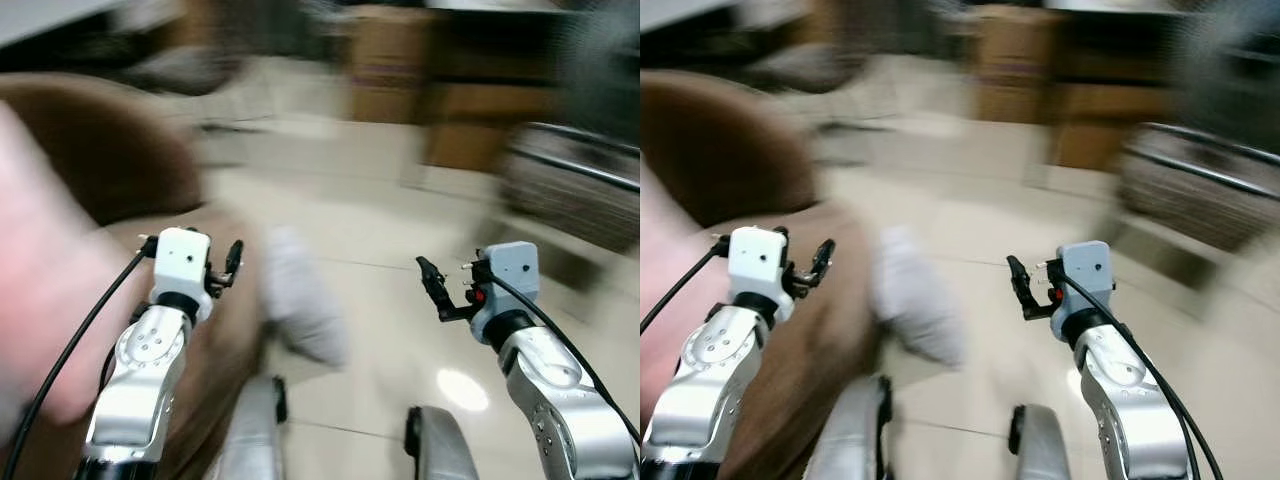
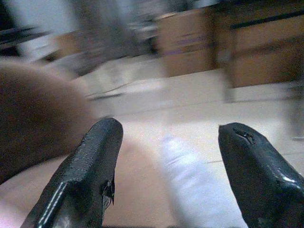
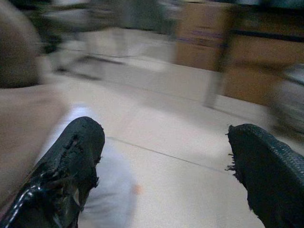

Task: Move the pillow to the sofa from floor

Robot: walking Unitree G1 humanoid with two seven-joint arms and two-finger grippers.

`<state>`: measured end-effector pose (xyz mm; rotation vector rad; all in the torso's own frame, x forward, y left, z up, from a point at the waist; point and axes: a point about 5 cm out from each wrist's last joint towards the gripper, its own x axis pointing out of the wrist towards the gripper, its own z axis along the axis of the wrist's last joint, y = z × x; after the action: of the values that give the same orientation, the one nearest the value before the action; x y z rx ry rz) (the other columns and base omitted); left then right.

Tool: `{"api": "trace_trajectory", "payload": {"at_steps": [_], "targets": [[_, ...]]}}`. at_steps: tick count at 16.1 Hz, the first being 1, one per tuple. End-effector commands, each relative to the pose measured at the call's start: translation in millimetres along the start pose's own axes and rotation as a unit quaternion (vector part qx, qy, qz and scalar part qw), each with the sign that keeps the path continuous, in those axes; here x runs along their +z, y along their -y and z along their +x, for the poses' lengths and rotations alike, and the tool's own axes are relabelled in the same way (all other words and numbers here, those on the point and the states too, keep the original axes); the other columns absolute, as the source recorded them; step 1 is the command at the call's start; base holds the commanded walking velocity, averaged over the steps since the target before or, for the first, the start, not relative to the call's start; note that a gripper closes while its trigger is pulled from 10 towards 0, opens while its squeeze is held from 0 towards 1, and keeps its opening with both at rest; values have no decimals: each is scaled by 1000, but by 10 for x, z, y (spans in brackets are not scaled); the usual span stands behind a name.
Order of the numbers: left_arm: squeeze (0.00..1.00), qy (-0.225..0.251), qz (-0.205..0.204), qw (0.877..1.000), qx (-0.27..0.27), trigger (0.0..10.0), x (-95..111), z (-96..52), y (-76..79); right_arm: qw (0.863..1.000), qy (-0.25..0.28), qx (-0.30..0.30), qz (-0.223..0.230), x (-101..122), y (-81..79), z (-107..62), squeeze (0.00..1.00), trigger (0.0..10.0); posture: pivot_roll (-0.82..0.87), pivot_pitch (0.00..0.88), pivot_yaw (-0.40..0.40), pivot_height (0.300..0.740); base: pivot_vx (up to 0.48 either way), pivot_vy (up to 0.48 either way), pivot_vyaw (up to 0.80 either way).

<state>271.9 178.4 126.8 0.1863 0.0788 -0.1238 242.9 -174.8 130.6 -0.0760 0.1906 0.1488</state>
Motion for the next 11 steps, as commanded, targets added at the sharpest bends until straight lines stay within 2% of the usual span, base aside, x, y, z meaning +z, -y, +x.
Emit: {"api": "trace_trajectory", "payload": {"at_steps": [1, 2, 7, 11], "targets": [[67, 9, 2, 1000, -6, 10000, 48, 52, 44, 1000, 6, -12, -3, 31, 54, -27, 0, 10000, -21, 0, 37, 585, 0, 0, -544], [63, 8, -14, 1000, -1, 10000, 52, 57, 56, 1000, 6, -14, -2, 26, 58, -22, 0, 10000, -21, 0, 37, 585, 0, 0, 0], [82, 9, -24, 1000, 18, 10000, 13, 38, 7, 1000, 11, 4, -3, 49, -6, 5, 0, 10000, -16, 0, 23, 585, 0, 0, 0], [86, 9, -26, 999, 18, 10000, 11, 42, 2, 1000, 12, 4, -5, 58, 8, 20, 0, 10000, -15, 0, 20, 585, 295, 0, 0]]}}
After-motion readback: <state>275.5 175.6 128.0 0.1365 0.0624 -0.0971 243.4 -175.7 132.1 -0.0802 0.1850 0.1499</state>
